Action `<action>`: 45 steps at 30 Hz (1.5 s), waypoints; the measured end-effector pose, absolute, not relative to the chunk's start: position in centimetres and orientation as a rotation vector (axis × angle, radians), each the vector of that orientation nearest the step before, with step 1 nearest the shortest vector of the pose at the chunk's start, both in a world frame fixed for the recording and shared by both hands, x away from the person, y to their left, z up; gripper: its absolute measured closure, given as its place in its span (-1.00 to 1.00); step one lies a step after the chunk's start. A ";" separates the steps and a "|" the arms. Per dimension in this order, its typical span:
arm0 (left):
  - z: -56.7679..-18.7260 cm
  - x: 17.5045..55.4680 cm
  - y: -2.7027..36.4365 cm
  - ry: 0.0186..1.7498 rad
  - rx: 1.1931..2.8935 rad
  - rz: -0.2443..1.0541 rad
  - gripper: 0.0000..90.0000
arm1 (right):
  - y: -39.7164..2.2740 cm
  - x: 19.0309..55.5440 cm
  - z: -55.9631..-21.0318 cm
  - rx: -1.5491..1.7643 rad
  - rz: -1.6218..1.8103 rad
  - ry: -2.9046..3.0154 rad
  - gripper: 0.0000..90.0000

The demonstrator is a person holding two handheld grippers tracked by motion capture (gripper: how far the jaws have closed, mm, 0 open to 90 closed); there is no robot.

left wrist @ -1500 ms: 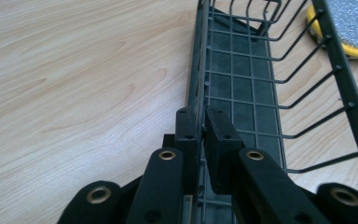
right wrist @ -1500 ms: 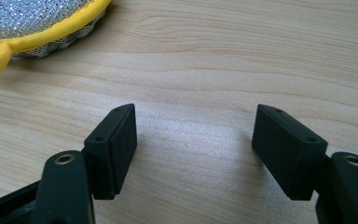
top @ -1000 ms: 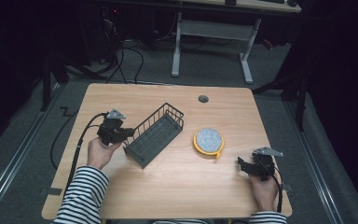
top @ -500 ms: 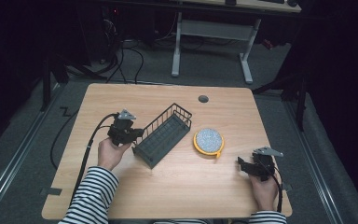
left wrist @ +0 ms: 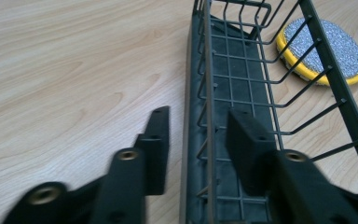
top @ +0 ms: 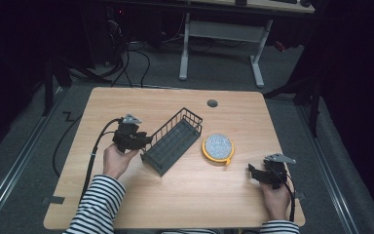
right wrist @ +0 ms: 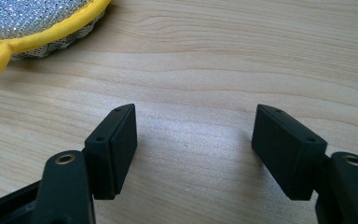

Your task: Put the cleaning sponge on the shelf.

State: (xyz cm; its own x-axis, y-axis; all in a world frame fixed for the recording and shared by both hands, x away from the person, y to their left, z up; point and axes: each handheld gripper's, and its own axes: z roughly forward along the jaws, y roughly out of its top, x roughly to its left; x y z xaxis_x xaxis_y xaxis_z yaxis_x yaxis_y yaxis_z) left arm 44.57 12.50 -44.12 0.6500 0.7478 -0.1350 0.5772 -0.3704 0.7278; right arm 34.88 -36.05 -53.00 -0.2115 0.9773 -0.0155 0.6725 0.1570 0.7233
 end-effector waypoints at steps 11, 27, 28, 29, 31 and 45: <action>-43.1 42.6 16.5 1.071 1.944 0.361 -0.22 | -36.1 34.9 -53.0 1.565 0.819 1.950 -0.31; -45.8 38.5 21.7 1.236 1.871 0.449 -0.24 | -36.0 34.9 -53.0 1.561 0.822 1.956 -0.31; -46.1 38.3 21.9 1.242 1.870 0.451 -0.24 | -35.9 34.9 -53.0 1.559 0.823 1.959 -0.31; -46.6 38.1 22.1 1.253 1.865 0.451 -0.25 | -35.9 34.9 -53.0 1.556 0.823 1.961 -0.31; -47.3 37.8 22.4 1.272 1.861 0.451 -0.25 | -35.9 34.9 -53.0 1.555 0.824 1.961 -0.31; -51.5 37.2 23.2 1.364 1.881 0.441 -0.27 | -35.9 34.9 -53.0 1.555 0.824 1.963 -0.31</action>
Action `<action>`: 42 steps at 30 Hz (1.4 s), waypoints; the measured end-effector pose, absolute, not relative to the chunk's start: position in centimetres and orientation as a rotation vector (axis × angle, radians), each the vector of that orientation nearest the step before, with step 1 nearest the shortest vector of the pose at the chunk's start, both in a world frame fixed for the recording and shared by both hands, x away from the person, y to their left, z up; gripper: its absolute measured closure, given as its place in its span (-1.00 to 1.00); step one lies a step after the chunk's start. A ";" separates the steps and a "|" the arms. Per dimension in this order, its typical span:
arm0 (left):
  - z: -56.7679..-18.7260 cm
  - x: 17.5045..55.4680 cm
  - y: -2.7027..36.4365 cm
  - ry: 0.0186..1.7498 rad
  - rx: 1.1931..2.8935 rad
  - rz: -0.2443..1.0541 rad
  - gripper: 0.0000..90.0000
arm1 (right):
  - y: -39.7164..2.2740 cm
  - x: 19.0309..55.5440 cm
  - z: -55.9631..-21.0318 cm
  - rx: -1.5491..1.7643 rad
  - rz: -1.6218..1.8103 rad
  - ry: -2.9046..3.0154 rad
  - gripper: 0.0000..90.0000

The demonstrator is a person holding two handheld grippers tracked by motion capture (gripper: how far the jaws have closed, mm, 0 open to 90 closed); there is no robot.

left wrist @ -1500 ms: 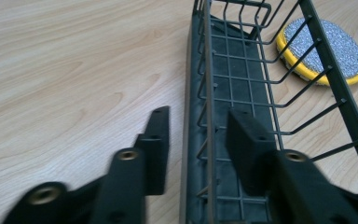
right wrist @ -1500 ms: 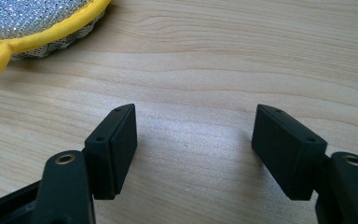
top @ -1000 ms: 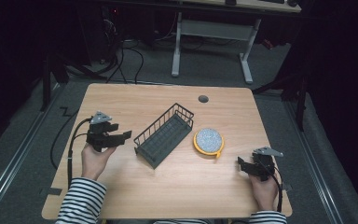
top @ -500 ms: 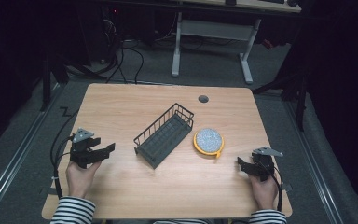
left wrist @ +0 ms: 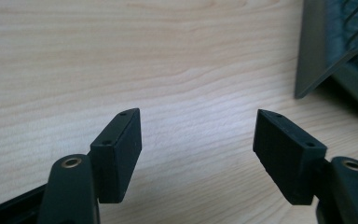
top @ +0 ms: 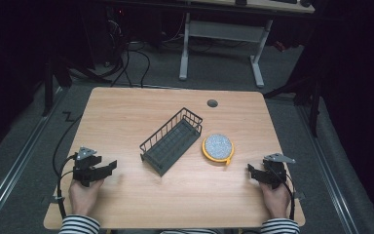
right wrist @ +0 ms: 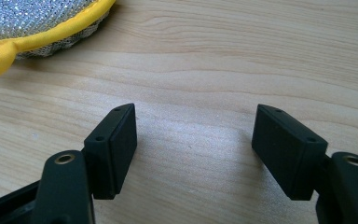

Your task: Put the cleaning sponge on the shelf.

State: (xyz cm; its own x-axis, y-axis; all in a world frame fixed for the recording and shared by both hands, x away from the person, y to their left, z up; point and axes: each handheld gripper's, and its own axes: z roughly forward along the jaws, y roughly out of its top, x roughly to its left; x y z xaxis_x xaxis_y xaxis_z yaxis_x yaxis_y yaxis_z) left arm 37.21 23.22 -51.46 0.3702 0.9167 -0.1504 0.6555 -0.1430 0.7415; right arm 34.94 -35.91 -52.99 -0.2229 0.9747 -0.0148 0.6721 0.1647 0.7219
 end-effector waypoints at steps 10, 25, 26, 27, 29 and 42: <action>-53.1 37.6 22.7 1.400 1.910 0.512 -0.27 | -35.9 35.0 -53.0 1.557 0.820 1.965 -0.40; -53.7 37.8 21.7 1.384 1.943 0.601 -0.35 | -35.7 35.3 -52.6 1.611 0.788 1.960 -0.26; -53.7 37.8 21.7 1.385 1.942 0.600 -0.36 | -35.9 35.4 -52.4 1.641 0.834 1.966 -0.25; -53.7 37.8 21.7 1.384 1.942 0.599 -0.36 | -35.8 35.4 -52.2 1.654 0.838 1.972 -0.26; -53.7 37.9 21.7 1.383 1.941 0.595 -0.37 | -35.6 35.7 -51.6 1.658 0.855 2.000 -0.26; -53.7 37.9 21.8 1.381 1.942 0.589 -0.37 | -32.4 39.7 -47.5 1.604 0.926 2.157 -0.31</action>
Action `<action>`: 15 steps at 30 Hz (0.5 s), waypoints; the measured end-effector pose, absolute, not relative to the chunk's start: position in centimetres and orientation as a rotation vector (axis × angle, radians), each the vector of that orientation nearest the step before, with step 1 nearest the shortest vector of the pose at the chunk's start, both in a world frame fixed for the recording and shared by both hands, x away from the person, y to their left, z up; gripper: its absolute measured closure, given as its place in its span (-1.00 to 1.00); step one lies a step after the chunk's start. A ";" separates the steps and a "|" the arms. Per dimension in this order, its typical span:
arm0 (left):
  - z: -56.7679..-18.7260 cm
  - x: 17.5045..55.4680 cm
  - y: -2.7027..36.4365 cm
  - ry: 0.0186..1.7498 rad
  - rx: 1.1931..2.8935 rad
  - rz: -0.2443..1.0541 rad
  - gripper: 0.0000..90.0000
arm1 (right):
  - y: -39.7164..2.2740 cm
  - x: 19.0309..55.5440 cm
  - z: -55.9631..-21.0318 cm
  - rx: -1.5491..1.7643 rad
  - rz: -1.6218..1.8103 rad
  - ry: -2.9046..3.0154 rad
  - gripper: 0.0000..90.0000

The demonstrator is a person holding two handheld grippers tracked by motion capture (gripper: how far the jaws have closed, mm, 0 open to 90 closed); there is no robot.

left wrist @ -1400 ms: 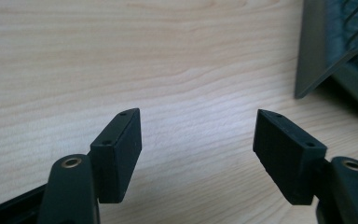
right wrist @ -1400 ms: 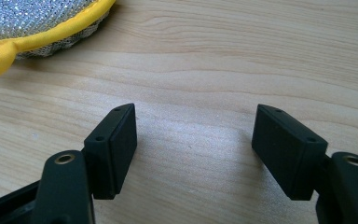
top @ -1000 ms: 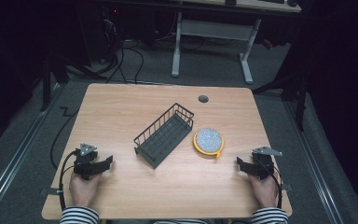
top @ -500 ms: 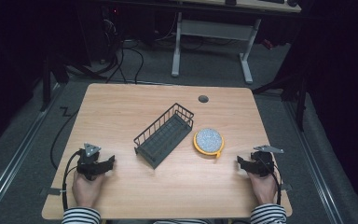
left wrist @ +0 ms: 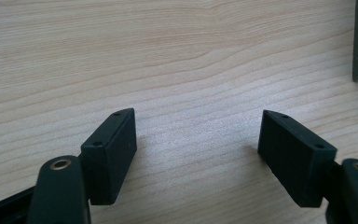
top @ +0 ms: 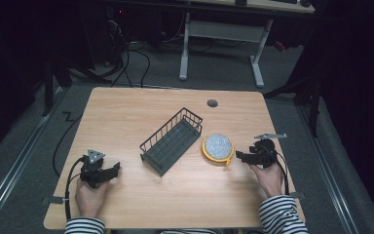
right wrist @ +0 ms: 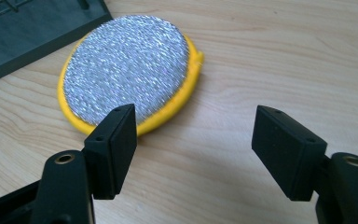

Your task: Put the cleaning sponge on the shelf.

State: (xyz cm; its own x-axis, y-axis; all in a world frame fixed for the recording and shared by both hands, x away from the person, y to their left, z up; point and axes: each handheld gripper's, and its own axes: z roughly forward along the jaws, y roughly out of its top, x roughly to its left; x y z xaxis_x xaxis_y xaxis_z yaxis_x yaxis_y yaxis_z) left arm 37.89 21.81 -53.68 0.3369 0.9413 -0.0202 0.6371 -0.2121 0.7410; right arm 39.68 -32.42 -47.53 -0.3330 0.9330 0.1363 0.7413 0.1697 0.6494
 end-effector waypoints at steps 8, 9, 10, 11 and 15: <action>-53.7 37.9 21.8 1.381 1.941 0.592 -0.33 | -30.6 42.6 -46.4 1.602 0.841 2.262 -0.31; -53.7 37.9 21.8 1.381 1.941 0.592 -0.32 | -30.3 43.0 -46.3 1.604 0.832 2.277 -0.30; -53.7 37.9 21.8 1.380 1.939 0.591 -0.32 | -30.1 43.4 -46.2 1.604 0.821 2.292 -0.30; -53.7 37.9 21.8 1.380 1.940 0.588 -0.32 | -29.9 43.7 -46.1 1.609 0.810 2.302 -0.30; -53.7 37.9 21.9 1.382 1.927 0.577 -0.31 | -29.0 44.9 -46.2 1.610 0.728 2.331 -0.29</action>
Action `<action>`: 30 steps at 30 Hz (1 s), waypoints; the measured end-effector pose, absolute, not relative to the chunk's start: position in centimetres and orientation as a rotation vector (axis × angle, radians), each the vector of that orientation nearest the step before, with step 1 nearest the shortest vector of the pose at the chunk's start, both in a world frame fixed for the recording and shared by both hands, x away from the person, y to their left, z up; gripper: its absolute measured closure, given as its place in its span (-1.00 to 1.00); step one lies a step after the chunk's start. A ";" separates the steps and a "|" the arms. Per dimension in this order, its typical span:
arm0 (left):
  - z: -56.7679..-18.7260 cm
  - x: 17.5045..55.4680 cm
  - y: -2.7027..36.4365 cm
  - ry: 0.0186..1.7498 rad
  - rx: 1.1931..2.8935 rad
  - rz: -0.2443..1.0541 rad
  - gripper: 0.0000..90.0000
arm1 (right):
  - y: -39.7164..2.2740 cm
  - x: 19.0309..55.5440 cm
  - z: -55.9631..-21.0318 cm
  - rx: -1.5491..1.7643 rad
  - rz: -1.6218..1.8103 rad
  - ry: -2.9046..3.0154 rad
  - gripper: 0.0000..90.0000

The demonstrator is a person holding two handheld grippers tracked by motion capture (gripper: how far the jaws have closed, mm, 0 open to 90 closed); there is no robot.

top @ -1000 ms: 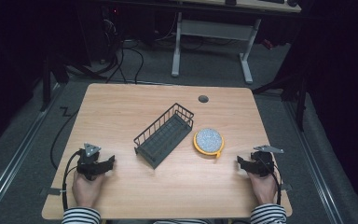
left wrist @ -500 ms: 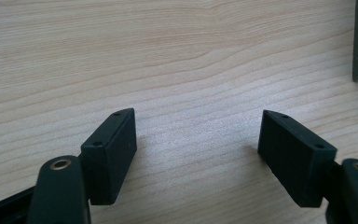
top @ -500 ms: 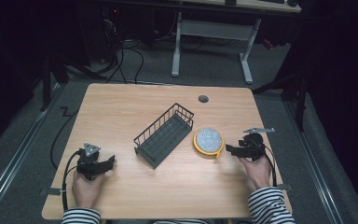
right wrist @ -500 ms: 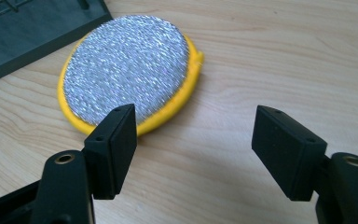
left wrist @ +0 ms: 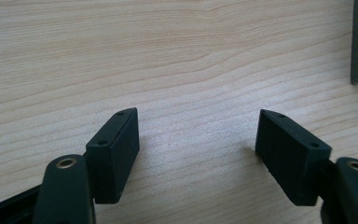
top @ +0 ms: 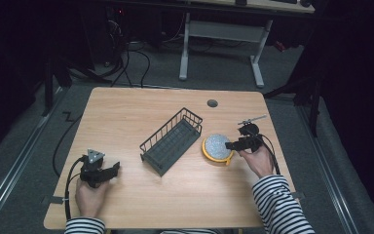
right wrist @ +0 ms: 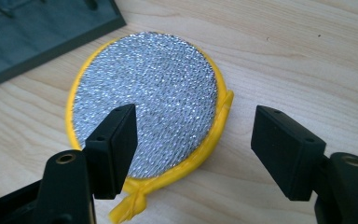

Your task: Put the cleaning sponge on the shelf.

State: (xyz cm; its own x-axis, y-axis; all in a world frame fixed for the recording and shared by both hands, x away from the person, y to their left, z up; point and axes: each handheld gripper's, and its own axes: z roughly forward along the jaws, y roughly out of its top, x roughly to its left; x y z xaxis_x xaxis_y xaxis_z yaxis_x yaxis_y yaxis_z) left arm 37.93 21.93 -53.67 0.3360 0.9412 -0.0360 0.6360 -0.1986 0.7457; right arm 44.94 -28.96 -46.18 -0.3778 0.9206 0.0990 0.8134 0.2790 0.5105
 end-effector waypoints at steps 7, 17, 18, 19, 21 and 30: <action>-53.7 37.9 22.0 1.380 1.924 0.573 -0.31 | -28.4 46.3 -46.9 1.654 0.672 2.379 -0.30; -53.7 37.9 22.0 1.380 1.923 0.572 -0.31 | -28.3 47.5 -47.1 1.734 0.650 2.421 -0.30; -53.7 37.9 22.0 1.380 1.923 0.572 -0.31 | -28.3 47.6 -47.1 1.741 0.647 2.420 -0.29; -53.7 37.9 22.0 1.380 1.923 0.572 -0.32 | -28.2 47.7 -47.1 1.741 0.653 2.424 -0.29; -53.7 37.9 22.0 1.380 1.923 0.572 -0.31 | -28.1 47.8 -47.2 1.750 0.656 2.425 -0.29; -53.7 37.9 22.0 1.378 1.923 0.571 -0.32 | -27.9 48.5 -48.4 1.821 0.596 2.464 -0.26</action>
